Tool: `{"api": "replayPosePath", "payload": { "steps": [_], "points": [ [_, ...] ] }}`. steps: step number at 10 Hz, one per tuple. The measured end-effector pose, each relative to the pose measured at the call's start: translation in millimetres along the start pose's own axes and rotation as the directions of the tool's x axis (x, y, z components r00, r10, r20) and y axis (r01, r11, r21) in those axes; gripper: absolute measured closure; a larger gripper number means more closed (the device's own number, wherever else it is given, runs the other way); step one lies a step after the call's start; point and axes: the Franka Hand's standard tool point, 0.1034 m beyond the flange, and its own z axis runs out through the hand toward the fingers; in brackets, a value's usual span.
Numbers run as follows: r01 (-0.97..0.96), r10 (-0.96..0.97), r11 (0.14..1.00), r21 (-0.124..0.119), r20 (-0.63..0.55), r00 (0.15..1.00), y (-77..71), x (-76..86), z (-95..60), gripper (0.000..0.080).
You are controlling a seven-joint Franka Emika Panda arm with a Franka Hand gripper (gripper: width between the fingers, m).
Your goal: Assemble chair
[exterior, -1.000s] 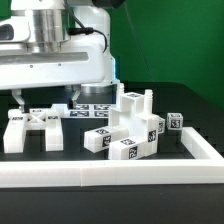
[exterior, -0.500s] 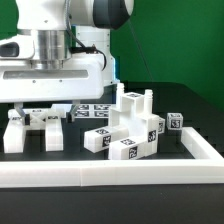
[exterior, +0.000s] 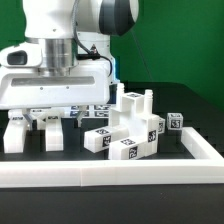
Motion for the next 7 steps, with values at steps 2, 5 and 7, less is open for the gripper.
{"api": "replayPosePath", "payload": {
  "steps": [2, 5, 7],
  "points": [
    [-0.002, 0.002, 1.0, 0.001, 0.013, 1.0, 2.2, -5.3, 6.9, 0.015],
    [-0.002, 0.002, 1.0, 0.002, 0.016, 1.0, 2.1, -6.2, 8.0, 0.0309],
    [-0.002, 0.002, 1.0, 0.002, 0.016, 1.0, 2.2, -6.1, 8.1, 0.0511]
  ]
}}
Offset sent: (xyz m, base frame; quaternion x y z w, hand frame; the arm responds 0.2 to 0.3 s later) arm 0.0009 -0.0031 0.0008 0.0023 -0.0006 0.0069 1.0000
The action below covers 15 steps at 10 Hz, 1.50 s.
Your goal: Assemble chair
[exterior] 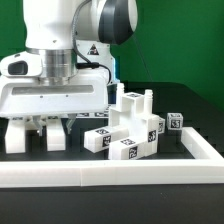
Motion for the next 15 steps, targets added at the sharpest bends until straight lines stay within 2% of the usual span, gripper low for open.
{"api": "replayPosePath", "payload": {
  "steps": [5, 7, 9, 11, 12, 15],
  "points": [
    [-0.004, 0.004, 1.0, 0.001, 0.0, 1.0, -0.3, 0.1, -0.9, 0.0511],
    [-0.042, 0.043, 0.999, 0.01, -0.016, 0.999, -8.2, 5.5, -24.1, 0.0511],
    [-0.065, 0.065, 0.997, 0.045, -0.007, 0.998, -16.2, 9.3, -54.2, 0.0511],
    [-0.112, 0.114, 0.992, 0.065, -0.033, 0.993, -22.2, 19.0, -86.7, 0.0509],
    [-0.136, 0.139, 0.988, 0.068, -0.041, 0.99, -25.6, 22.7, -94.8, 0.0509],
    [-0.176, 0.179, 0.982, 0.071, -0.031, 0.983, -25.9, 20.6, -89.9, 0.0509]
  ]
}}
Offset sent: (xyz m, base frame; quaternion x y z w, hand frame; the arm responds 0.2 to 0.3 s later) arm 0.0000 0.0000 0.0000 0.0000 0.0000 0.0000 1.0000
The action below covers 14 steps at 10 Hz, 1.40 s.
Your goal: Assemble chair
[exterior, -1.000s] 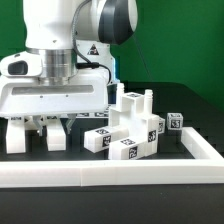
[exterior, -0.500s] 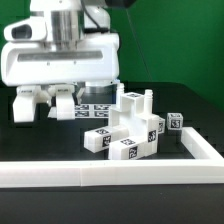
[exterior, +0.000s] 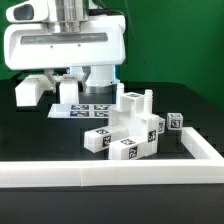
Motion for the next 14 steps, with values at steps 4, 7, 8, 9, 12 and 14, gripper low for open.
{"api": "replayPosePath", "payload": {
  "steps": [4, 7, 8, 9, 12, 14],
  "points": [
    [-0.272, 0.272, 0.962, 0.012, 0.035, 0.962, -2.1, 3.6, -7.5, 0.0509],
    [-0.459, 0.457, 0.888, 0.019, 0.05, 0.888, -8.0, 14.4, -19.7, 0.0509],
    [-0.525, 0.524, 0.851, 0.017, 0.054, 0.85, -8.7, 13.6, -17.9, 0.0509],
    [-0.577, 0.576, 0.817, 0.013, 0.056, 0.816, -9.2, 13.4, -17.2, 0.0509],
    [-0.73, 0.728, 0.684, 0.004, 0.065, 0.682, -16.6, 16.5, -23.4, 0.0509],
    [-0.786, 0.784, 0.618, 0.012, 0.059, 0.618, -31.3, 25.4, -35.1, 0.0509]
  ]
}}
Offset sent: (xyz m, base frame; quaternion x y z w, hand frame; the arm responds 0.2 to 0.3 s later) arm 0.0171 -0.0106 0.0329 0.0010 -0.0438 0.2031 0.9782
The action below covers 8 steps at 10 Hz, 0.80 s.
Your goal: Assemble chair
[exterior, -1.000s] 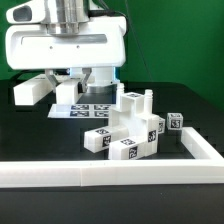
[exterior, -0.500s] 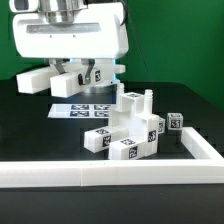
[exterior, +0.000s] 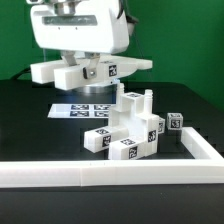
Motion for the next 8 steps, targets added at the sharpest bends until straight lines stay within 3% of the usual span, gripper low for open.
{"api": "replayPosePath", "payload": {
  "steps": [2, 5, 6, 8],
  "points": [
    [0.005, -0.005, 1.0, 0.0, 0.001, 1.0, -15.9, -12.3, -1.7, 0.0509],
    [0.012, -0.012, 1.0, -0.003, 0.001, 1.0, -17.1, -14.4, -0.4, 0.0509],
    [0.006, -0.006, 1.0, 0.002, -0.002, 1.0, -28.2, -25.1, -3.8, 0.0509],
    [0.01, -0.01, 1.0, 0.007, -0.012, 1.0, -50.8, -31.4, -2.9, 0.0509]
  ]
}}
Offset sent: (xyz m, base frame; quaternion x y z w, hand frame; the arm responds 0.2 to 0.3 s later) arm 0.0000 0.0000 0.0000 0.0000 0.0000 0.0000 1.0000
